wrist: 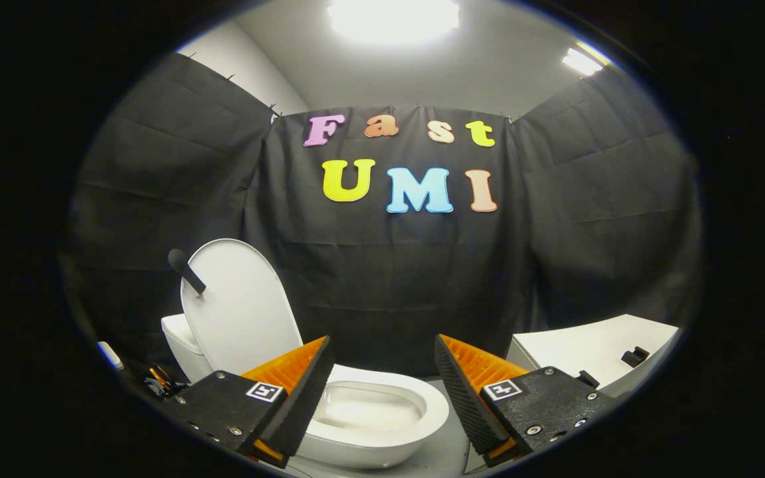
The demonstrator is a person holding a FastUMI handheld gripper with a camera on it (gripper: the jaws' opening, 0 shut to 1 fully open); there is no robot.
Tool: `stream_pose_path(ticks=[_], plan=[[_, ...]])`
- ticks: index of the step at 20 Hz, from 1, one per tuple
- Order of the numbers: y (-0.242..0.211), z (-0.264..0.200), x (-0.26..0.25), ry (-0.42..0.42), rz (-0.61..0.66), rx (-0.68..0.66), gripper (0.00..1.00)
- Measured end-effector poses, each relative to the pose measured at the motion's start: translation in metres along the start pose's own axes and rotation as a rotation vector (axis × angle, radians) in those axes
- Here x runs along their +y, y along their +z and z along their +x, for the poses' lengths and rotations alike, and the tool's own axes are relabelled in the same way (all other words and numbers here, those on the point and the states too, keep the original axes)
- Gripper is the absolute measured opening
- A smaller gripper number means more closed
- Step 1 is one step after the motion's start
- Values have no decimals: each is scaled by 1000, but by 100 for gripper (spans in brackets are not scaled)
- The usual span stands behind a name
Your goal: Open the toilet lid.
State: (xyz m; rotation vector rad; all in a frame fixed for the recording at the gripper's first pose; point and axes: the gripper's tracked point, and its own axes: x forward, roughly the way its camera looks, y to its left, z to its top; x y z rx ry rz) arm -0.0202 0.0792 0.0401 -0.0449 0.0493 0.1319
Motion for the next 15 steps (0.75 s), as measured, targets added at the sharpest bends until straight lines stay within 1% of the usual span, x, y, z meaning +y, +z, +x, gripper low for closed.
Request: stream_pose_path(ticks=[4,15], plan=[[-9,-1,5,-3,0,16,94],[-14,-3,-1,-24,-3,38,94]])
